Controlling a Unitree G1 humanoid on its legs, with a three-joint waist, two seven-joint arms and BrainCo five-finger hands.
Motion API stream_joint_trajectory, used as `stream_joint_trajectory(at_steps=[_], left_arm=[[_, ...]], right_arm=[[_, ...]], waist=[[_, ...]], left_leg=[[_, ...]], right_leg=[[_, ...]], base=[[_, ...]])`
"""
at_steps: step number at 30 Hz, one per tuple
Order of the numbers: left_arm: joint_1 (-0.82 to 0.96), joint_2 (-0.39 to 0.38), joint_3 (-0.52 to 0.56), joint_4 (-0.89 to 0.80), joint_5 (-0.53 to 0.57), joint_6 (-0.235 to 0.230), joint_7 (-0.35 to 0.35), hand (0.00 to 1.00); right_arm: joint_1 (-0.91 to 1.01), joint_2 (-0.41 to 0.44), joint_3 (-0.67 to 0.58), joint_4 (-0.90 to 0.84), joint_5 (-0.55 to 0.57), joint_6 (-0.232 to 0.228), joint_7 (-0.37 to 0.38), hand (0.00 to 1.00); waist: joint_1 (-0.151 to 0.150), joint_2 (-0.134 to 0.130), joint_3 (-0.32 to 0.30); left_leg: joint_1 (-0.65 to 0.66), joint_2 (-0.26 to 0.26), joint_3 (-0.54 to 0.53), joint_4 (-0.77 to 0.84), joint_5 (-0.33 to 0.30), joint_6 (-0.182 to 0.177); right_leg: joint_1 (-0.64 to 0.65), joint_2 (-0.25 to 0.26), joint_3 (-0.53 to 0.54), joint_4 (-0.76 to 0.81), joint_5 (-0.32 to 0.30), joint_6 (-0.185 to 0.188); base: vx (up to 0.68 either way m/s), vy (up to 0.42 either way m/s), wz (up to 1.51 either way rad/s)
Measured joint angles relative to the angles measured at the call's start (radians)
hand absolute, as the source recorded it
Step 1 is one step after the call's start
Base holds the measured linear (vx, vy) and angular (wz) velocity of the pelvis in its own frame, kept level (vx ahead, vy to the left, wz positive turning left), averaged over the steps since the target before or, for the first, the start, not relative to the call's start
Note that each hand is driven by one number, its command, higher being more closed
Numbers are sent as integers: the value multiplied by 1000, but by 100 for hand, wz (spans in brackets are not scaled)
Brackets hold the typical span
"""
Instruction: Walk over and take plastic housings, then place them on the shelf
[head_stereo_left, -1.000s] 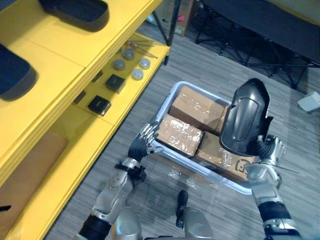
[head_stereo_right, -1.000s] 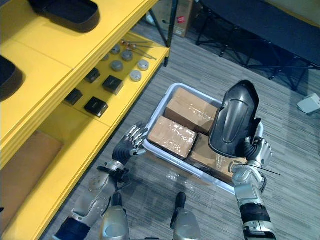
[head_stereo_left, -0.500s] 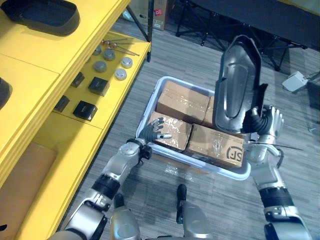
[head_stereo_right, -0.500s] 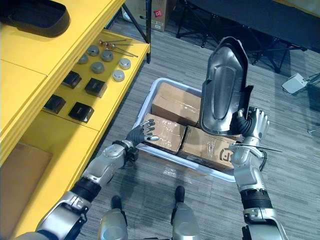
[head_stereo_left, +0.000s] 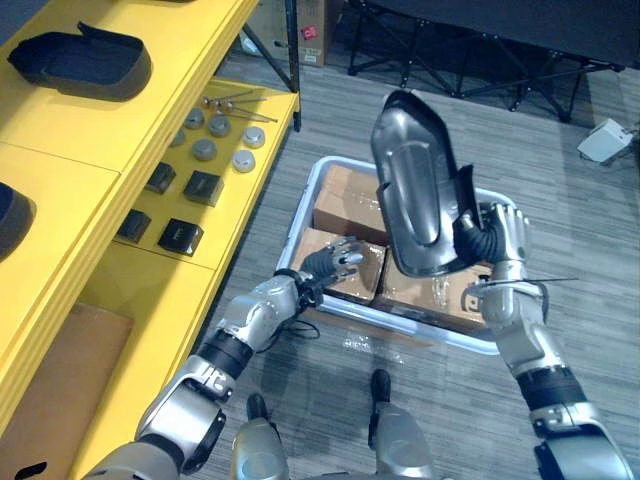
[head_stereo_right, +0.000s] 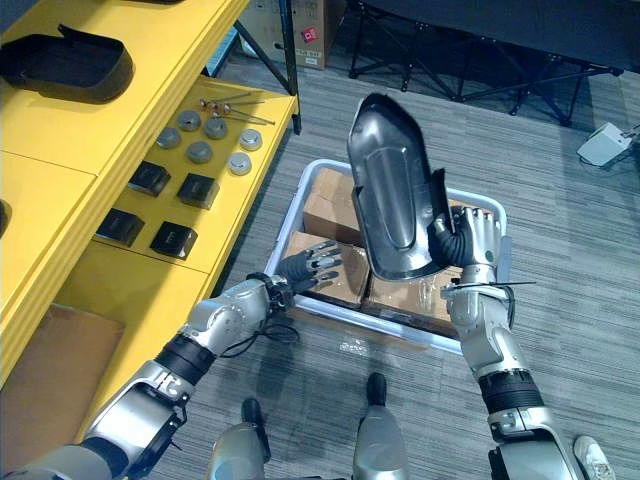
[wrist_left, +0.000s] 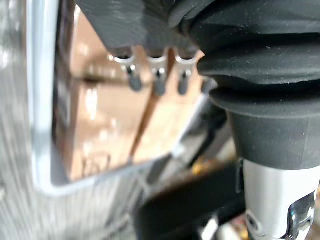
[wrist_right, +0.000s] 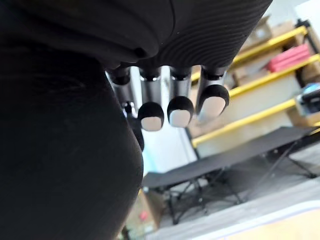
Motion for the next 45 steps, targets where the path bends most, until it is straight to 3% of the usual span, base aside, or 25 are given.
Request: stream_joint_trajectory(at_steps=[13, 14, 22, 30, 33, 36, 40, 45], left_arm=[[4, -37, -86, 1, -35, -67, 107, 0], [6, -37, -86, 6, -32, -80, 121, 100], [28, -64, -84, 84, 77, -116, 201, 100], [72, -65, -74, 109, 178, -157, 220, 100], [86, -65, -75, 109, 147, -174, 219, 100], [92, -64, -78, 113, 27, -193, 219, 100], [125, -67, -90, 113, -153, -283, 220, 100], [176, -74, -125, 112, -219, -404, 224, 100]], right_arm=[[-13, 19, 172, 83, -61, -39, 41, 100], [-14, 22, 173, 89, -77, -39, 41, 100], [-15, 27, 215, 127, -95, -39, 28, 100], [1, 66, 237, 130, -94, -46, -64, 100], [19, 79, 237, 129, -91, -69, -96, 100], [38, 87, 236, 107, -48, -95, -130, 100], [64, 122, 240, 53, 11, -116, -156, 100], [88, 142, 270, 30, 63, -115, -165, 100]], waist=[[4, 1, 0], [4, 1, 0], [12, 2, 0], [39, 2, -1], [48, 2, -1], [53, 1, -1], [52, -2, -10], [55, -20, -44]], left_leg=[[0, -9, -4, -1, 1, 1], [0, -9, -5, -1, 1, 2], [11, -9, -6, -6, 5, 3], [28, -11, -7, -26, 14, 3], [36, -13, -7, -39, 20, 2], [39, -14, -7, -43, 21, 2], [52, -15, -3, -60, 24, 1], [74, -20, 10, -96, 37, 0]], right_leg=[[2, -7, -2, 0, 1, 2], [4, -7, -4, 0, 1, 2], [15, -8, -4, -4, 3, 5], [31, -8, -8, -11, 3, 5], [37, -8, -10, -16, 3, 5], [39, -8, -10, -19, 3, 6], [45, -8, -9, -25, 3, 6], [47, -8, -7, -33, 3, 6]], base=[[0, 0, 0], [0, 0, 0], [0, 0, 0], [-5, 0, 1], [-1, 0, 1], [0, 0, 0], [5, 4, -2], [12, 2, -4]])
